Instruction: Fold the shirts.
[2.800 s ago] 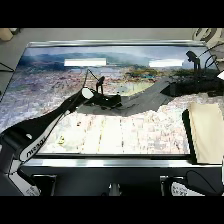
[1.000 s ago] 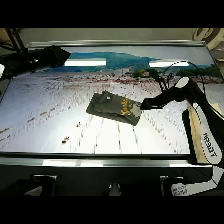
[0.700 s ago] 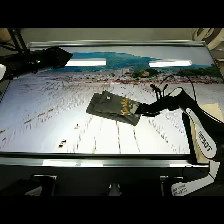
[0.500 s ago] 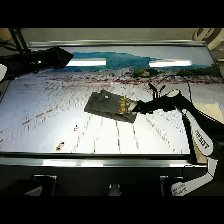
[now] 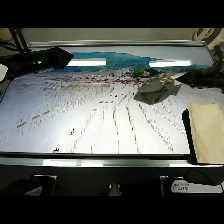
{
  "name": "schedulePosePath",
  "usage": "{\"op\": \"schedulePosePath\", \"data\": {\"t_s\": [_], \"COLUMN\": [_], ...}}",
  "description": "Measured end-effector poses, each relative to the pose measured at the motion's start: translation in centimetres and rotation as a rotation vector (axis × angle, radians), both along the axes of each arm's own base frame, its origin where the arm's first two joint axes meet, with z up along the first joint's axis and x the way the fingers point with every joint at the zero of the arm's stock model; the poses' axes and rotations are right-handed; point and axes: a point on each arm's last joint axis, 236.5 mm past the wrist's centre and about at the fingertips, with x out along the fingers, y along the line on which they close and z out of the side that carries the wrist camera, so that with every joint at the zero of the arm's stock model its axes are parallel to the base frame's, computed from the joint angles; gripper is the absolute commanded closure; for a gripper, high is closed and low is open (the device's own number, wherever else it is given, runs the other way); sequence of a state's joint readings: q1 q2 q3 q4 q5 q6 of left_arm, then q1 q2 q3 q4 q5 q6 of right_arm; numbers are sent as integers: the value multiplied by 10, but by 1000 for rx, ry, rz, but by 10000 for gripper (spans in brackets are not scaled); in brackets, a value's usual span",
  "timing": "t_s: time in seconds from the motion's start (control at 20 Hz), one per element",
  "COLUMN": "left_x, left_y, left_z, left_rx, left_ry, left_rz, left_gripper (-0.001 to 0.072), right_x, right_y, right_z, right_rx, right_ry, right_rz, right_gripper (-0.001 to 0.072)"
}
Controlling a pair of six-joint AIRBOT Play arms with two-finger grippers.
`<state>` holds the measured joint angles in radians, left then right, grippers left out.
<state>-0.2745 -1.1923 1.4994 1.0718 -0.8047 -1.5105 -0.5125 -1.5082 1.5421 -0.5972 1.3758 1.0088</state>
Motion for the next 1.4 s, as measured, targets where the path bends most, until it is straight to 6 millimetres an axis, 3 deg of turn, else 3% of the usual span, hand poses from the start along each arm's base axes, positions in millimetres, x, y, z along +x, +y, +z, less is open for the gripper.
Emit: {"op": "schedulePosePath", "data": {"t_s": [0.2, 0.4, 0.6, 0.75, 0.85, 0.9, 0.95, 1.0, 1.05, 1.15, 1.25, 1.4], "left_x": [0, 0, 3, 6, 7, 8, 8, 8, 8, 8, 6, 8], "left_y": [0, 0, 0, 1, 0, 0, 0, 0, 0, 0, 0, 12], "left_z": [0, 0, 0, 0, -1, -1, -2, -1, -2, 0, 8, 26], "left_rx": [2, 8, 10, 10, 9, 9, 9, 9, 9, 9, 30, 145], "left_ry": [-1, -6, -15, -22, -22, -23, -22, -23, -23, -26, -50, -109], "left_rz": [0, -3, 0, 4, 6, 7, 7, 8, 8, 7, -8, -4], "left_gripper": [681, 681, 681, 681, 681, 681, 681, 681, 681, 682, 684, 685], "right_x": [-53, -112, -173, -224, -254, -269, -285, -300, -310, -319, -310, -254], "right_y": [-94, -153, -174, -182, -178, -174, -169, -165, -164, -167, -188, -227], "right_z": [36, 56, 39, 4, -23, -38, -53, -66, -77, -87, -76, -11], "right_rx": [-66, -103, -187, -254, -257, -255, -254, -261, -271, -319, -411, -631], "right_ry": [2, 29, 202, 423, 560, 627, 693, 754, 791, 806, 736, 452], "right_rz": [-185, -342, -399, -440, -447, -448, -446, -447, -444, -436, -459, -501], "right_gripper": [689, 689, 689, 689, 686, 537, 160, 12, 14, 17, 44, 45]}}
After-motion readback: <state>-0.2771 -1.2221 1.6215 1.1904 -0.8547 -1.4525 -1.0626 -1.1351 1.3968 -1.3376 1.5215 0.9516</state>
